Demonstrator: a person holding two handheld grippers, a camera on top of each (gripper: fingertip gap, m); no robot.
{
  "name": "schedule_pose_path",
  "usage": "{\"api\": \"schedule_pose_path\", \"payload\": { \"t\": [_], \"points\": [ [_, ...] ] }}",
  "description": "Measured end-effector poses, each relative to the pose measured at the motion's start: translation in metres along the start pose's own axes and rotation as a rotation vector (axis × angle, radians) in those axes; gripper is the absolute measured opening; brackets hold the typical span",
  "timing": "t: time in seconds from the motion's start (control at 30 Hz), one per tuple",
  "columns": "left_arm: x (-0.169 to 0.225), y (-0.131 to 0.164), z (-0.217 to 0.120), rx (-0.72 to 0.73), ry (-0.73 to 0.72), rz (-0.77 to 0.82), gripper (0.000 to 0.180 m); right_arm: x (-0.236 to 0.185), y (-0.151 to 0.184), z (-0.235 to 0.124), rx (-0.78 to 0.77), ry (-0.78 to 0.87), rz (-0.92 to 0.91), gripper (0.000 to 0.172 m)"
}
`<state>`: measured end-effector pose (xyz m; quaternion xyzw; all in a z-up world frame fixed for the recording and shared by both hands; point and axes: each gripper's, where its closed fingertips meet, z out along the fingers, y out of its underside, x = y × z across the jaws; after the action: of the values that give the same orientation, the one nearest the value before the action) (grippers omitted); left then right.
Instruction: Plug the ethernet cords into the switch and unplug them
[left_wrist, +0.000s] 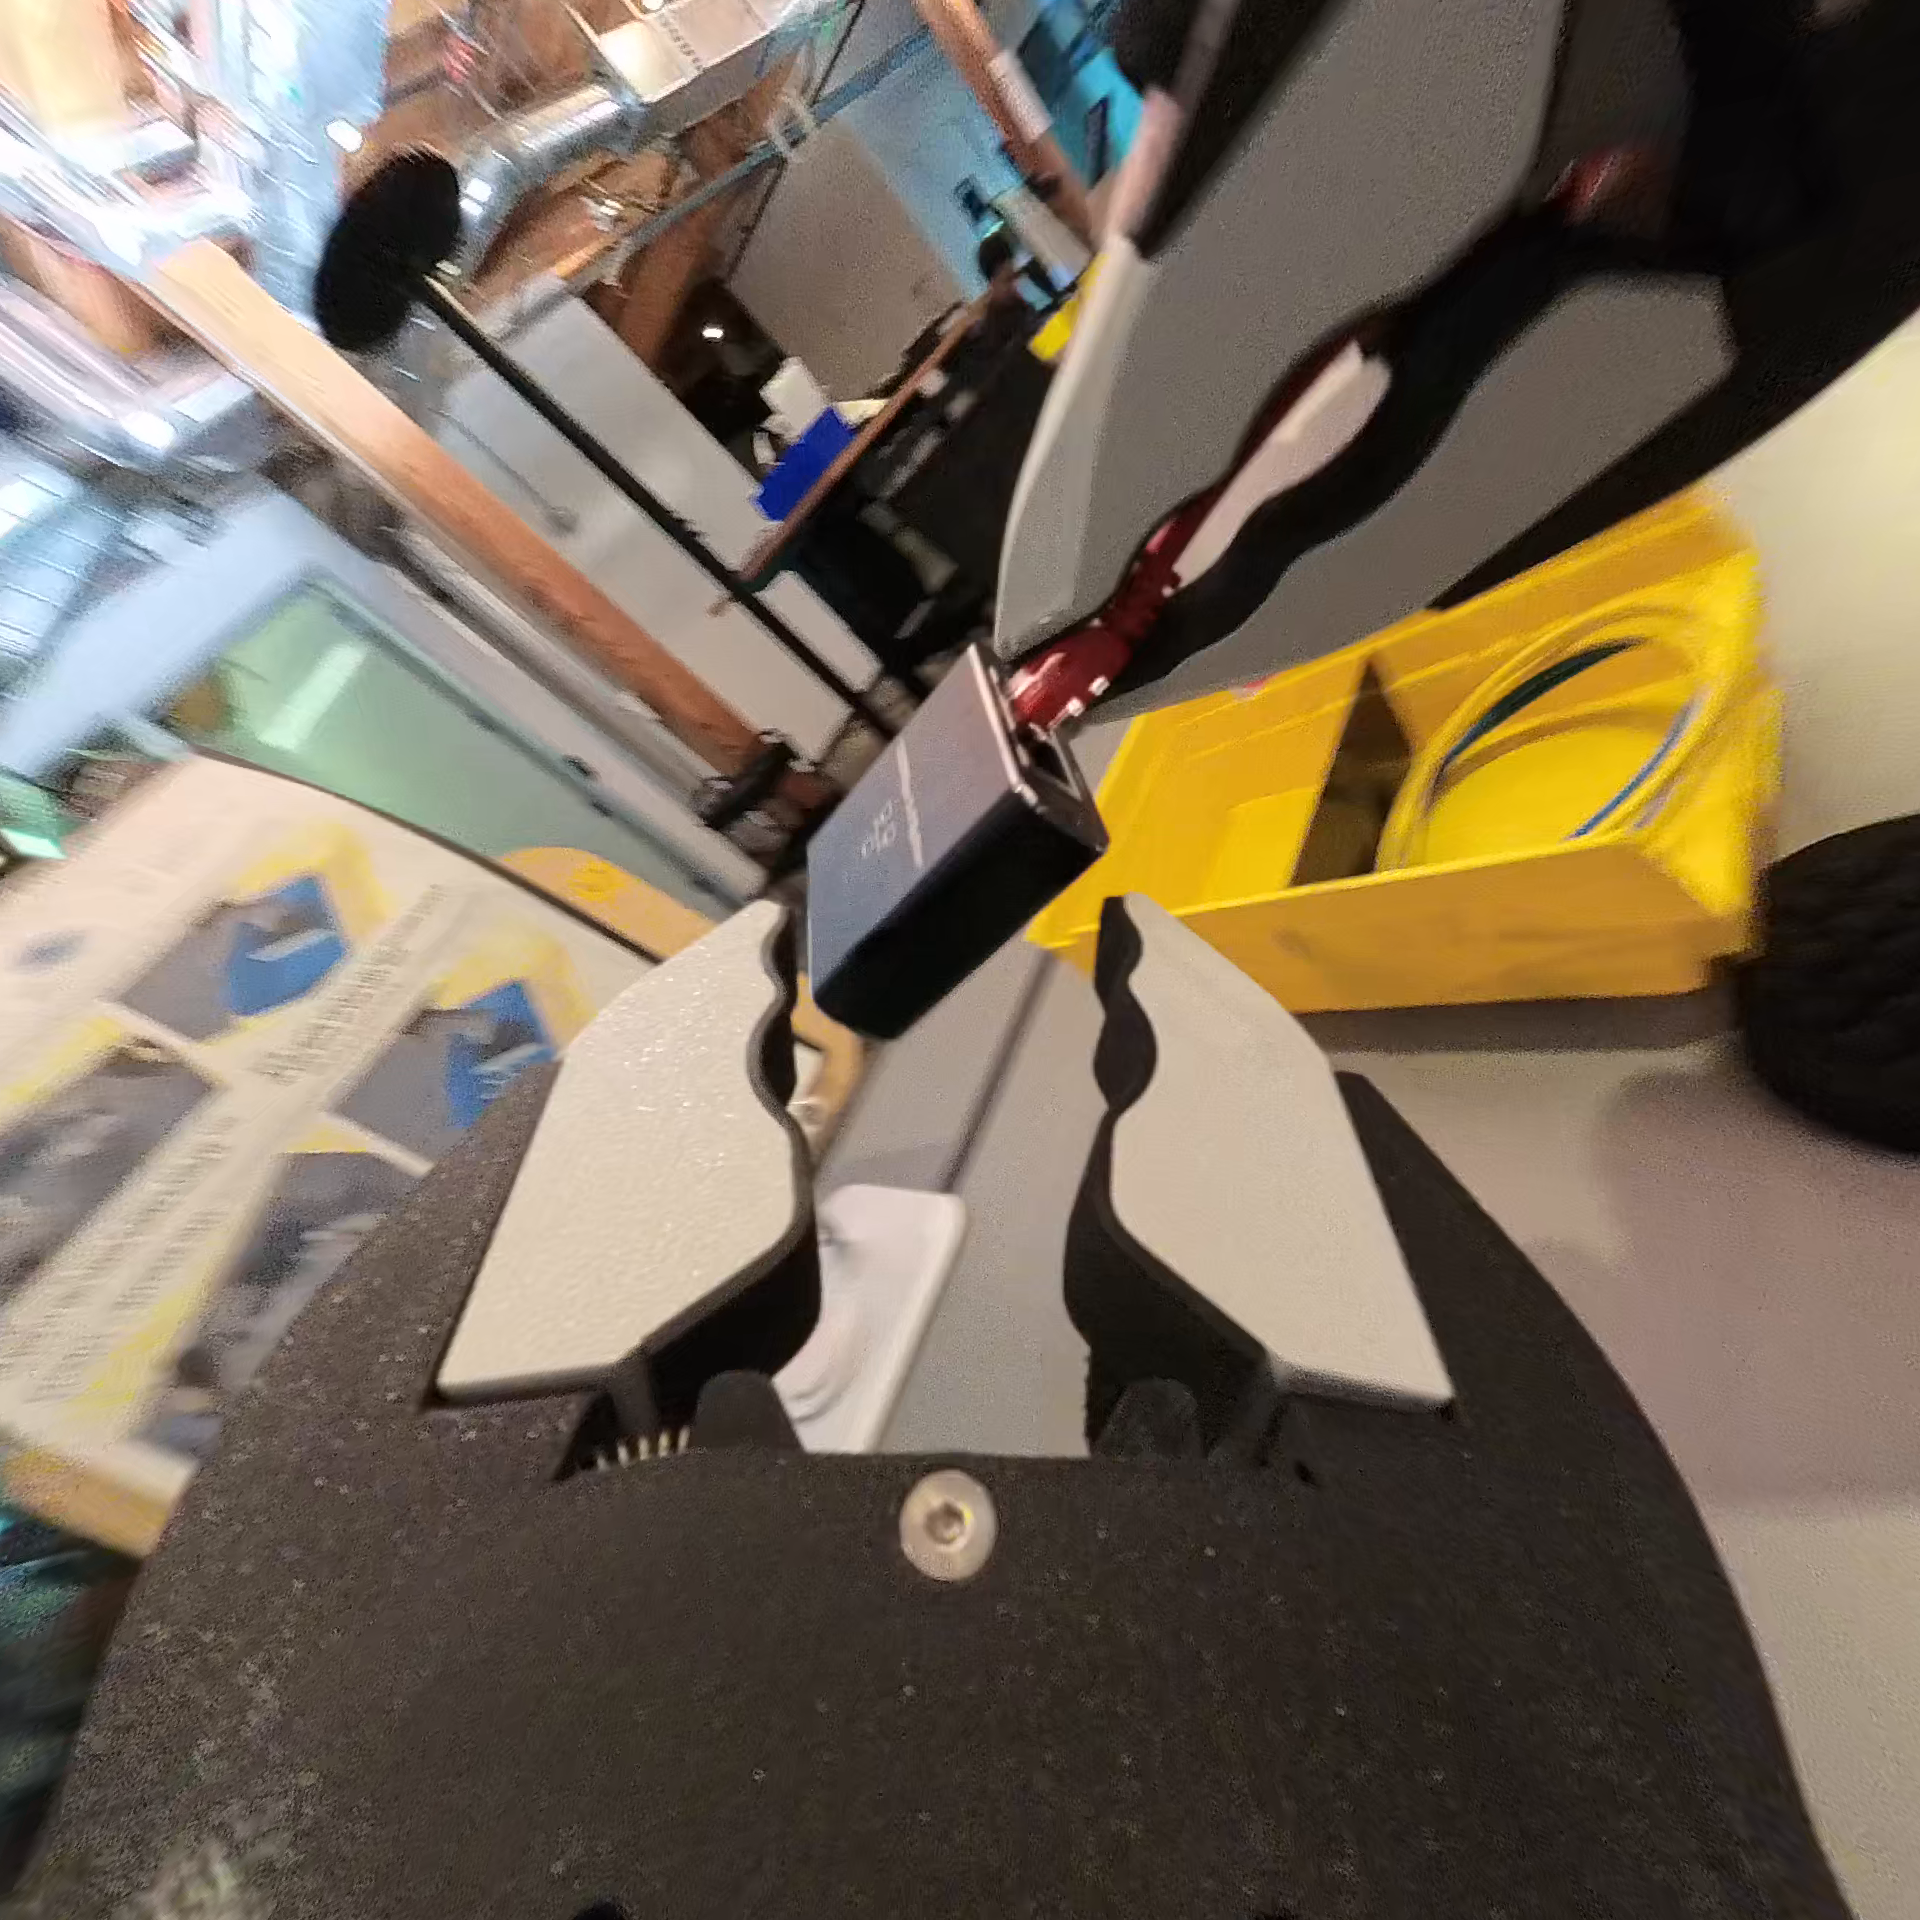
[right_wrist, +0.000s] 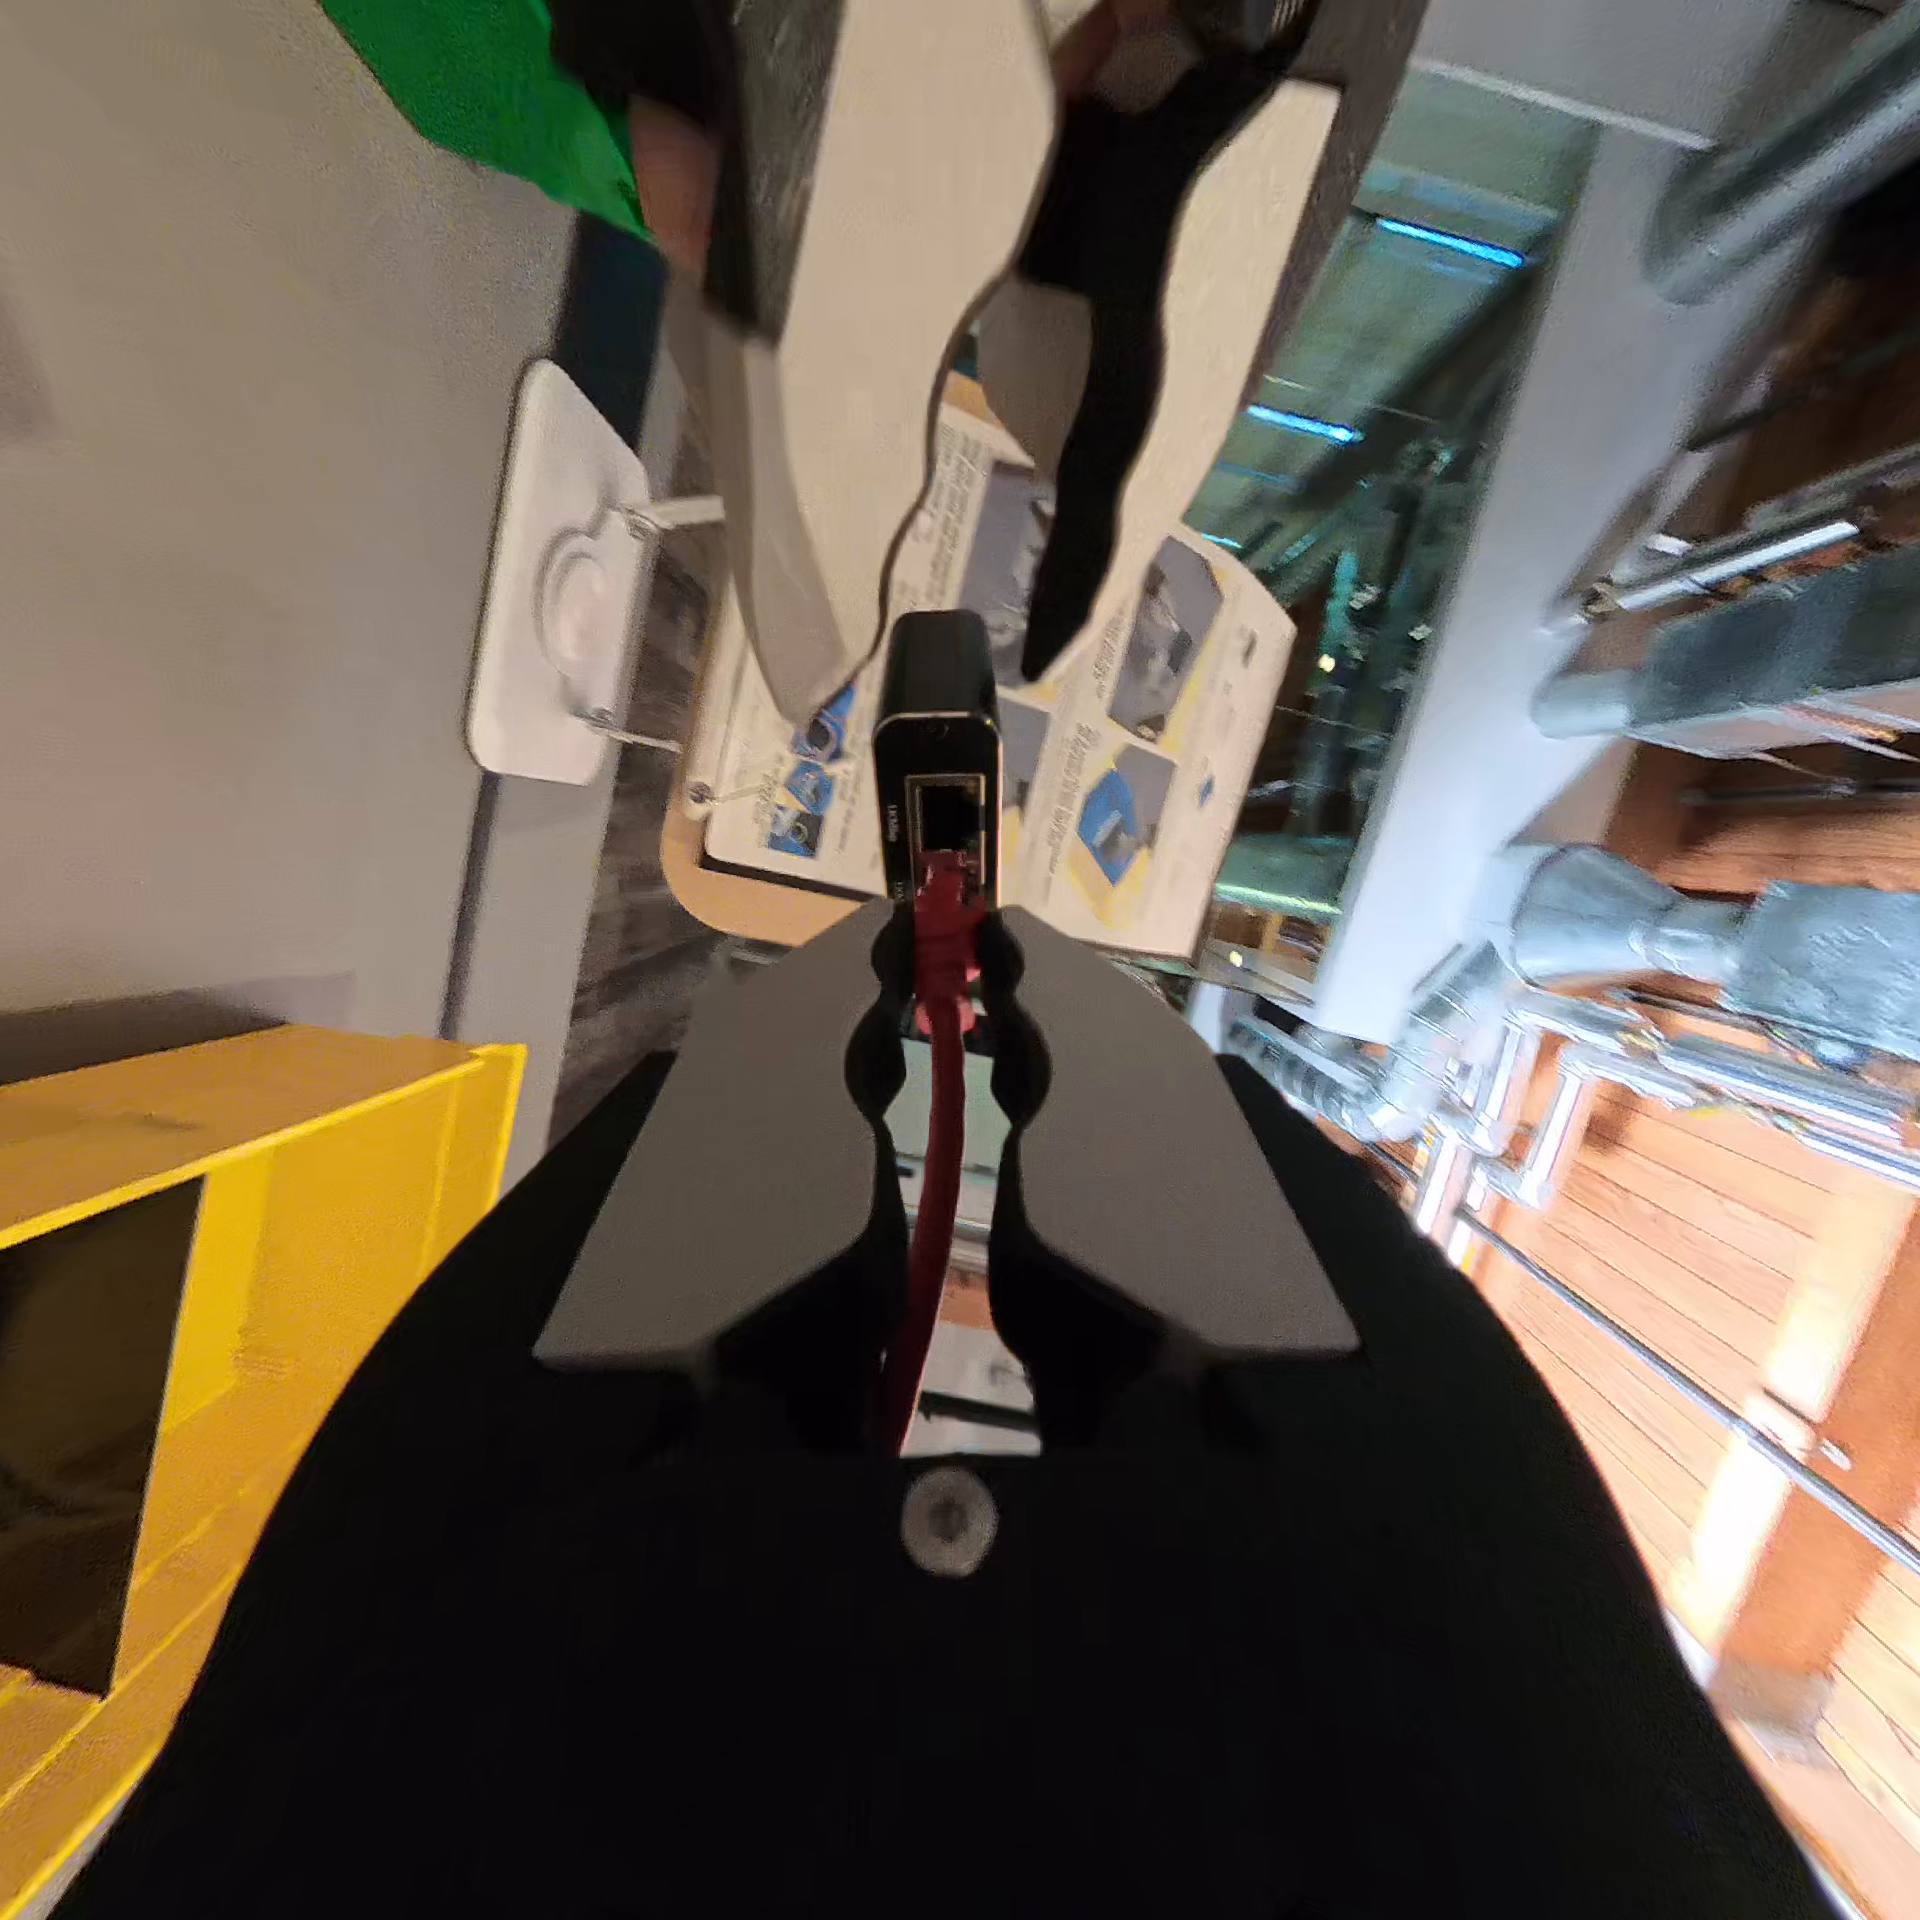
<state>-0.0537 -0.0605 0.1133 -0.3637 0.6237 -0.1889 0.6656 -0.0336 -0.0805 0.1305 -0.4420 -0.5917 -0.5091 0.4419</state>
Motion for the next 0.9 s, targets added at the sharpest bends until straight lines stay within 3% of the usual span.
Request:
{"api": "schedule_pose_path", "payload": {
  "t": [0.1, 0.2, 0.5, 0.8, 0.9],
  "points": [
    [0.003, -0.010, -0.006, 0.081, 0.173, -0.281, 0.073, 0.006, 0.007, -0.006, -0.040, 0.108, -0.033, 0.013],
    [-0.003, -0.018, -0.005, 0.181, 0.203, -0.465, 0.082, 0.005, 0.005, -0.008, -0.054, 0.161, -0.044, 0.013],
    [-0.004, -0.009, 0.008, 0.148, 0.122, -0.508, 0.068, 0.003, -0.009, -0.001, -0.078, 0.276, -0.161, 0.013],
    [-0.016, -0.011, 0.001, 0.154, 0.052, -0.472, 0.068, 0.013, -0.011, 0.003, -0.064, 0.318, -0.094, 0.013],
    [-0.017, -0.018, -0.008, 0.186, 0.114, -0.452, 0.067, 0.019, -0.013, -0.002, -0.036, 0.339, -0.105, 0.013]
  ]
}}
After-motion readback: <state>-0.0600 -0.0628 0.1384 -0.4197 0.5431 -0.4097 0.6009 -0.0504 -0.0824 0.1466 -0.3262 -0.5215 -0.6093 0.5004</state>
